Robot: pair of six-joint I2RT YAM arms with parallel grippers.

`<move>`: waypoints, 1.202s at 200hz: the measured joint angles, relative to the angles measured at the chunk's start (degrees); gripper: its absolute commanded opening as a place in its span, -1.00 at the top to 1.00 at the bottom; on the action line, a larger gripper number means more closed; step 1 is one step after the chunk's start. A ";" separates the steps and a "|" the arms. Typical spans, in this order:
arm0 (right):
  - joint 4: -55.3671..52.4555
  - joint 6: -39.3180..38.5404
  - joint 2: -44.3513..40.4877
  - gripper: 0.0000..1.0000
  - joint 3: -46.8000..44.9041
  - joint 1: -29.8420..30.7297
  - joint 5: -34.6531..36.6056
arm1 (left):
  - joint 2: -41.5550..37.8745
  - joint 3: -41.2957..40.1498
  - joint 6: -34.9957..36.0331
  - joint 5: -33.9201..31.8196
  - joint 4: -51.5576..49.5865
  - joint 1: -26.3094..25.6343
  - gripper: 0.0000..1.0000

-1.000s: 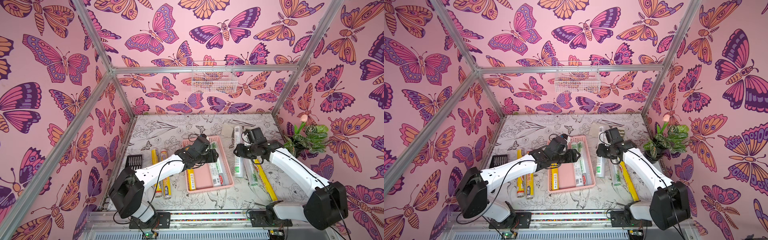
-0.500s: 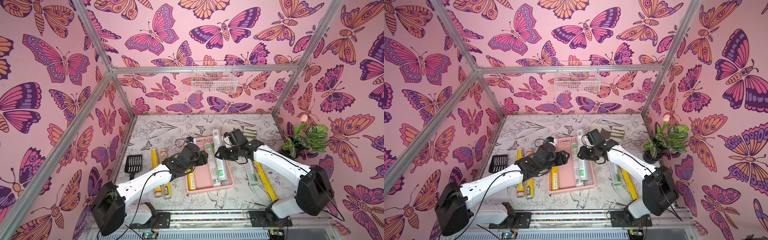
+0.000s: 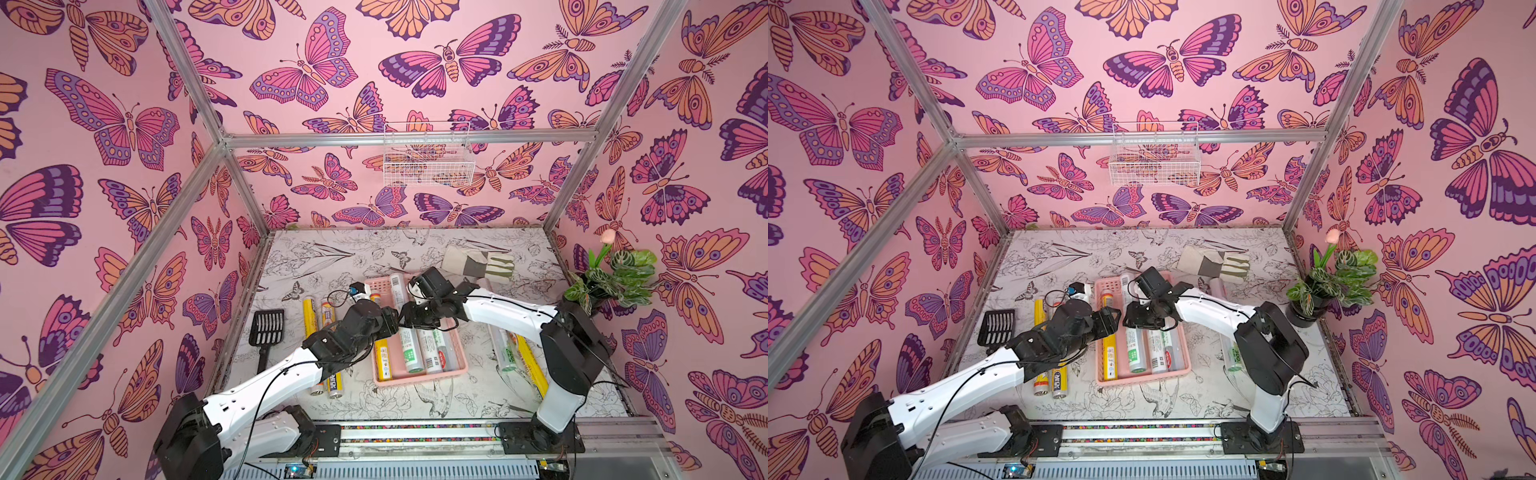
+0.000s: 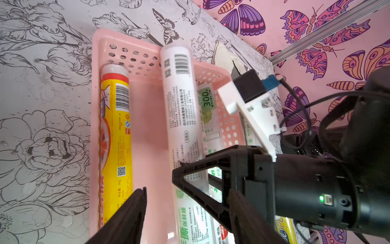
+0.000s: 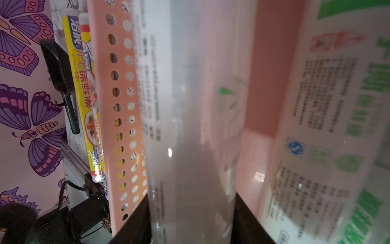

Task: Put the plastic wrap into the basket
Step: Place the plastic wrap in the basket.

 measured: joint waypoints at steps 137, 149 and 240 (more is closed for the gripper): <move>3.74 3.67 7.02 0.51 2.27 2.56 -0.28 | -0.96 -0.87 -0.20 -0.83 -0.50 0.07 -0.36; 4.11 4.26 7.63 0.50 2.27 2.58 -0.37 | -0.96 -0.87 -0.22 -0.83 -0.52 0.09 -0.36; 4.07 5.62 8.98 0.23 2.27 2.58 -0.35 | -0.96 -0.87 -0.22 -0.85 -0.90 0.17 -0.36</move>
